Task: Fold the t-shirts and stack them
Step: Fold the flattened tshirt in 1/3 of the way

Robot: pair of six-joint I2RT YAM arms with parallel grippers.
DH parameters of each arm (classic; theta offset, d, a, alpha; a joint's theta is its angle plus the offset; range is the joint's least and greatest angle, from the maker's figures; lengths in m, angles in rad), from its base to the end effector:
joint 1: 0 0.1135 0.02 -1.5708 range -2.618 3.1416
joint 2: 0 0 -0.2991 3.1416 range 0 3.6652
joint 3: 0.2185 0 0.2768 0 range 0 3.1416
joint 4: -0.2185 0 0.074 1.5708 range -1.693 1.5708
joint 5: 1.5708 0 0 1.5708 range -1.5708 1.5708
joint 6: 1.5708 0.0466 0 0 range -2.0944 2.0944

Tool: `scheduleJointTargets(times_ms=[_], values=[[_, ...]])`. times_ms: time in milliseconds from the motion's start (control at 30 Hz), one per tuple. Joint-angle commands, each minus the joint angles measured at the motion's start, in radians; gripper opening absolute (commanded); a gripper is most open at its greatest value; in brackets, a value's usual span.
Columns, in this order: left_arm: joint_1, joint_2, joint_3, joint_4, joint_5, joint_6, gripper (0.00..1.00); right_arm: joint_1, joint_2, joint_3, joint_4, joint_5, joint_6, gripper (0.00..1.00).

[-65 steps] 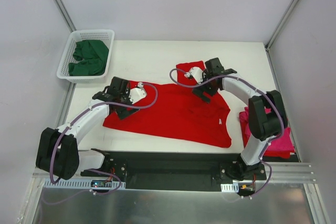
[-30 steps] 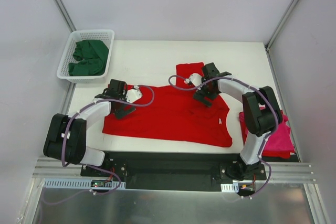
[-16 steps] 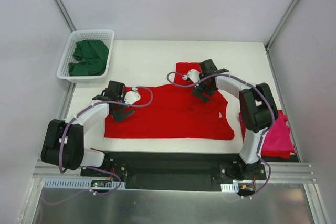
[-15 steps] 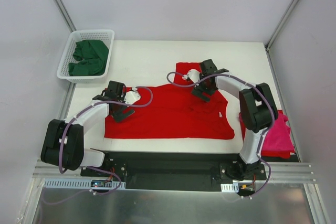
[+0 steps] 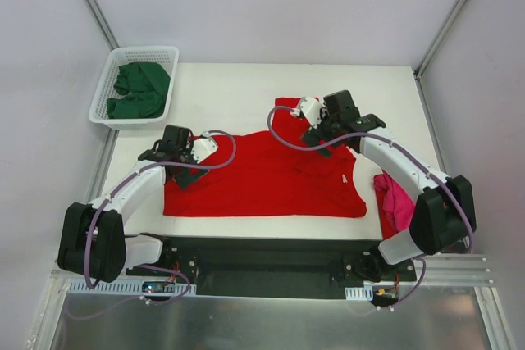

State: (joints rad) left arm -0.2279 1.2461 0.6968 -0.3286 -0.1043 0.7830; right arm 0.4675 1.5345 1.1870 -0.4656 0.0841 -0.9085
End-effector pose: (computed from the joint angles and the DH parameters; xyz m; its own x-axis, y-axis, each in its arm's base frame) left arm 0.2575 -0.0548 0.2145 -0.4184 0.8173 -0.3963 0.6421 0.5747 0.5074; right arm 0.3289 0.1616 0.2893 -0.0853 -0.9233 -0.3745 -0.7558 0.3049 -0.5795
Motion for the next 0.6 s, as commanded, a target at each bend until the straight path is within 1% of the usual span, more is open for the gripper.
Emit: scheduleJointTargets(times_ms=[0, 33, 67, 100, 167, 200, 333, 467, 500, 567], values=[[-0.001, -0.025, 0.032, -0.024, 0.04, -0.034, 0.99, 0.01, -0.039, -0.046, -0.111, -0.145, 0.045, 0.92], [-0.001, -0.025, 0.03, -0.026, 0.043, -0.036, 0.99, 0.01, -0.033, -0.07, -0.119, -0.159, 0.042, 0.9], [-0.001, -0.022, 0.024, -0.026, 0.043, -0.036, 0.99, 0.011, -0.025, -0.078, -0.125, -0.174, 0.03, 0.84], [-0.001, -0.022, 0.024, -0.026, 0.043, -0.036, 0.99, 0.01, -0.004, -0.085, -0.13, -0.203, 0.026, 0.67], [-0.001, -0.022, 0.015, -0.026, 0.041, -0.037, 0.99, 0.011, 0.018, -0.102, -0.14, -0.233, 0.011, 0.46], [-0.001, -0.023, 0.013, -0.027, 0.041, -0.037, 0.99, 0.01, 0.03, -0.11, -0.142, -0.257, 0.007, 0.4], [-0.001, -0.042, 0.013, -0.027, 0.035, -0.045, 1.0, 0.01, 0.088, -0.119, -0.143, -0.299, 0.0, 0.4], [-0.001, -0.088, 0.029, -0.029, 0.028, -0.053, 0.99, 0.01, 0.107, -0.096, -0.171, -0.339, 0.0, 0.39], [-0.001, -0.099, 0.029, -0.027, 0.026, -0.056, 0.99, 0.01, 0.107, -0.087, -0.177, -0.357, 0.0, 0.41], [-0.001, -0.122, 0.036, -0.027, 0.026, -0.057, 0.99, 0.011, 0.111, -0.084, -0.182, -0.366, -0.001, 0.43]])
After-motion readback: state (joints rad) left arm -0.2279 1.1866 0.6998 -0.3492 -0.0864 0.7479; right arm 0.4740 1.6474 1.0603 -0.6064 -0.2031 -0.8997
